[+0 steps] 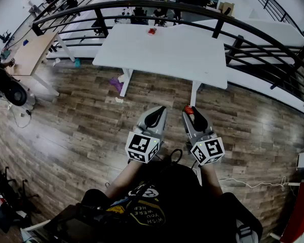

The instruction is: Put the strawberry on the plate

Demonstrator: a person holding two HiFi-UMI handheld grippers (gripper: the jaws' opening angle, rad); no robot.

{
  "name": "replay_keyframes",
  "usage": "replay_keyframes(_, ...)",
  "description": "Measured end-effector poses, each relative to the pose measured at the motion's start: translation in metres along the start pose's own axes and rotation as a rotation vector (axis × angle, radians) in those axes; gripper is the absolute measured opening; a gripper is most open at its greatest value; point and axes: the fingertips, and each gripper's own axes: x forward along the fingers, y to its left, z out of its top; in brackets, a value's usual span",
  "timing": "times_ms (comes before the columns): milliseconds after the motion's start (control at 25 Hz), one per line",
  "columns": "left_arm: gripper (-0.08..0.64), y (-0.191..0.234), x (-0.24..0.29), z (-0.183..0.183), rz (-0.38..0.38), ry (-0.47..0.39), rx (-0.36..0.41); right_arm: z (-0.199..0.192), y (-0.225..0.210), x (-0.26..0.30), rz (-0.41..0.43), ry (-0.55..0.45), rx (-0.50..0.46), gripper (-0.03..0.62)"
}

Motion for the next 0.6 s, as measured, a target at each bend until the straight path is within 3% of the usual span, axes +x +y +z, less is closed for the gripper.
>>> replay_keyframes(600, 0.0, -0.017, 0.036, -0.012, 0.043, 0.025, 0.018, -0.01, -0.041, -0.001, 0.038, 0.021, 0.034, 0.141)
